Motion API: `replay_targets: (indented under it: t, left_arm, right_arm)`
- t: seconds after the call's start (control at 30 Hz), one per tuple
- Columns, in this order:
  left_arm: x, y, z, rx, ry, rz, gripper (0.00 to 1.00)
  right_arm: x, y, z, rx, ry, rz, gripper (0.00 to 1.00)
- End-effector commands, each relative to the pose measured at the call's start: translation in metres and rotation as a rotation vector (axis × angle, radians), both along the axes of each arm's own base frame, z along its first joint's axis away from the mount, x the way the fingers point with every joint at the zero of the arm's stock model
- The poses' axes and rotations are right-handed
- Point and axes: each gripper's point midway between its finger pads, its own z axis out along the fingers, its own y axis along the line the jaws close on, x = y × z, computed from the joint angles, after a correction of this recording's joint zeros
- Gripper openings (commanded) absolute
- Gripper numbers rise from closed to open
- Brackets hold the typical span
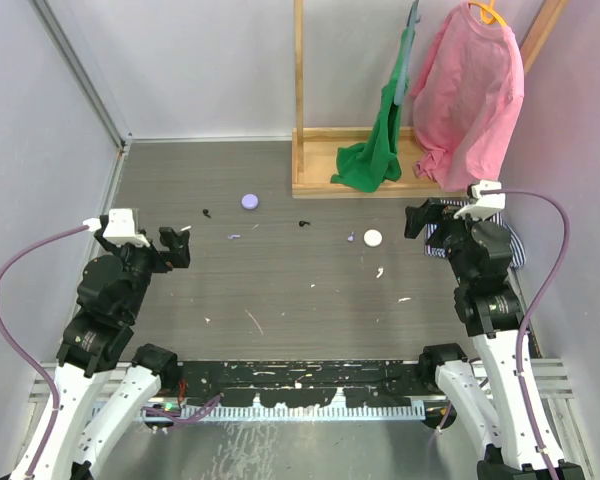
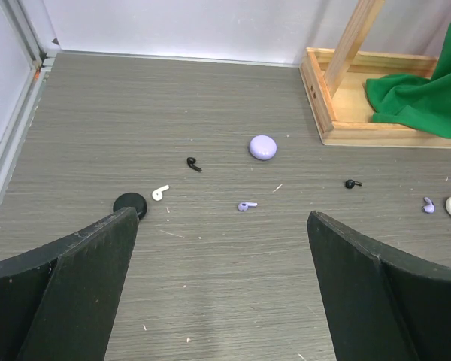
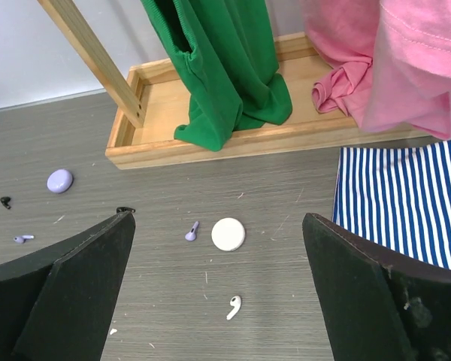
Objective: Insert the wireless bluetooth earbuds into the charging case
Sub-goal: Pick up the charging case at the center of the board.
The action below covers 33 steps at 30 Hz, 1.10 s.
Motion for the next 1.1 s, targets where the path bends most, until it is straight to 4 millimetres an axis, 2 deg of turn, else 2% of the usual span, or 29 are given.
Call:
replay_targets:
  t: [0.0,0.3,0.5,0.87,1.07]
  left_arm:
    - [0.004,-0.002,0.017,-0.011,-0.060,-0.009,0.98]
    - [0.006,-0.003,0.015,-0.007,-0.050,-0.009,0.98]
    - [0.006,-0.004,0.014,-0.007,-0.047,-0.014,0.98]
    - [0.007,-0.014,0.012,-0.018,-0.033,-0.067,0.98]
    - [0.007,-0.017,0.011,-0.019,-0.029,-0.079,0.98]
  right_arm:
    - [0.002,0.002,0.009,0.008,-0.045,0.008,1.00]
    - [0.004,0.001,0.005,0.030,-0.044,-0.009,1.00]
    - [0.008,0.004,-0.005,0.077,-0.033,-0.010,1.00]
    - [0.037,0.039,-0.057,0.109,0.061,0.162,1.00]
    - [0.059,0.044,-0.092,0.108,0.116,0.169,1.00]
